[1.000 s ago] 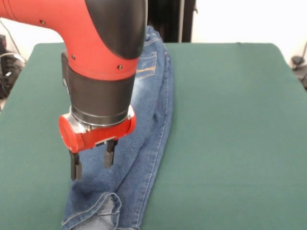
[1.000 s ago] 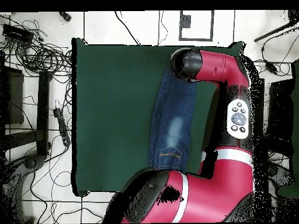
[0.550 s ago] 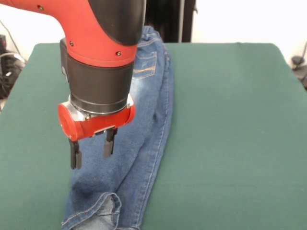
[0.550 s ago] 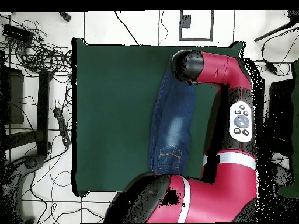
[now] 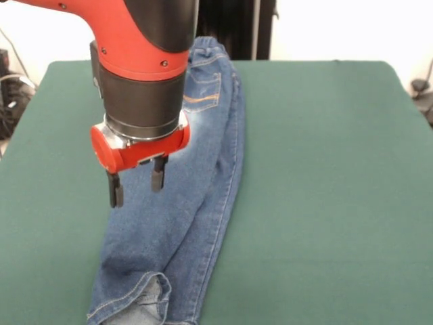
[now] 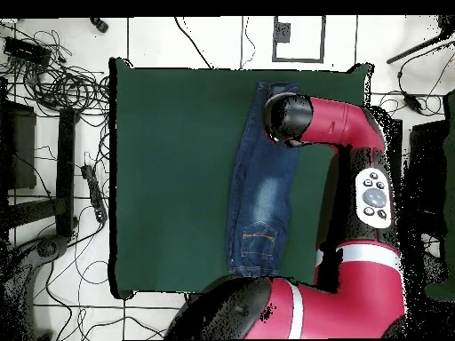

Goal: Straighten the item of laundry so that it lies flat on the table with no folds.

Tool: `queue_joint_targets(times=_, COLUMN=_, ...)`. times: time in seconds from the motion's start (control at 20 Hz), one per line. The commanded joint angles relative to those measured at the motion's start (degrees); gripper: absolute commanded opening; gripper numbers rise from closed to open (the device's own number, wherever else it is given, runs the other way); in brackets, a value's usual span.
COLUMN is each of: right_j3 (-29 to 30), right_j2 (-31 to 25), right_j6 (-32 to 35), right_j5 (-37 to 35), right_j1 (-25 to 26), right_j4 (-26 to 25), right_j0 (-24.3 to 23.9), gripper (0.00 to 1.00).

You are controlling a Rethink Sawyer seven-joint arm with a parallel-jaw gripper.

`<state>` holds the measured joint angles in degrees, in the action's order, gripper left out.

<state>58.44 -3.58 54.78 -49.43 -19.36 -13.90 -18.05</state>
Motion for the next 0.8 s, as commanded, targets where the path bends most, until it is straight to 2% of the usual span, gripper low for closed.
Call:
queue_joint_targets(times=0.05, right_j3=14.5, right_j2=-2.3, right_j6=7.1, right_j5=4.2, right_j1=-1.6, right_j4=0.0, right_j0=-1.5, gripper=1.0)
queue_joint_targets(times=0.55, right_j3=18.9, right_j2=-4.7, right_j6=1.1, right_j5=8.9, right_j1=-2.7, right_j4=-2.8, right_j0=-5.7, gripper=1.0)
queue_joint_targets(times=0.8, right_j3=20.0, right_j2=-5.1, right_j6=1.1, right_j5=9.8, right_j1=-3.0, right_j4=-3.5, right_j0=-6.9, gripper=1.0)
